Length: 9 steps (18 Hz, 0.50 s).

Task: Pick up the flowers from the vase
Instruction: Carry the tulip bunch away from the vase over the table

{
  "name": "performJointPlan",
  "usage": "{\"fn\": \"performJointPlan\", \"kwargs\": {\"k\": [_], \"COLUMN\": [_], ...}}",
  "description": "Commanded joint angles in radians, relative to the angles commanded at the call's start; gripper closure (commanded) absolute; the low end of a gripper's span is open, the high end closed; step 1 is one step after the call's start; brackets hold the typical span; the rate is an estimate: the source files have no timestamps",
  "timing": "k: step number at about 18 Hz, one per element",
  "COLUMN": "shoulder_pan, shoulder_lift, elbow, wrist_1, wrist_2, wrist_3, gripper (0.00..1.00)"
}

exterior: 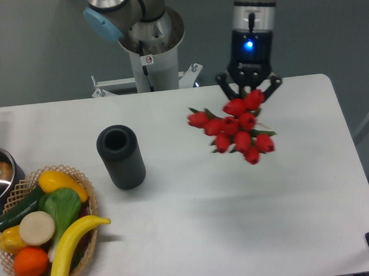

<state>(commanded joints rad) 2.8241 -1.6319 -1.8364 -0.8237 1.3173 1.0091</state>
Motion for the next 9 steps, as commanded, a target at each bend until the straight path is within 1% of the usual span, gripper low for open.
{"fn": "performJointPlan", "kwargs": {"k": [2,5,7,9], "shoulder_pan": [-0.002,-0.018,-0.025,-0.023], "shoulder_lift": [-0.054,-0.118,-0.157,-0.183], "elbow": [0.038,0.103,0.149,0.175], "wrist_1": [-0.035,-0.09,-0.126,-0.135], "wrist_2": [0.078,0.195,0.239,0.264], "wrist_3": [0.043,0.068,0.1,0.103], "gripper": [0.97,0.97,0.97,0.97]}}
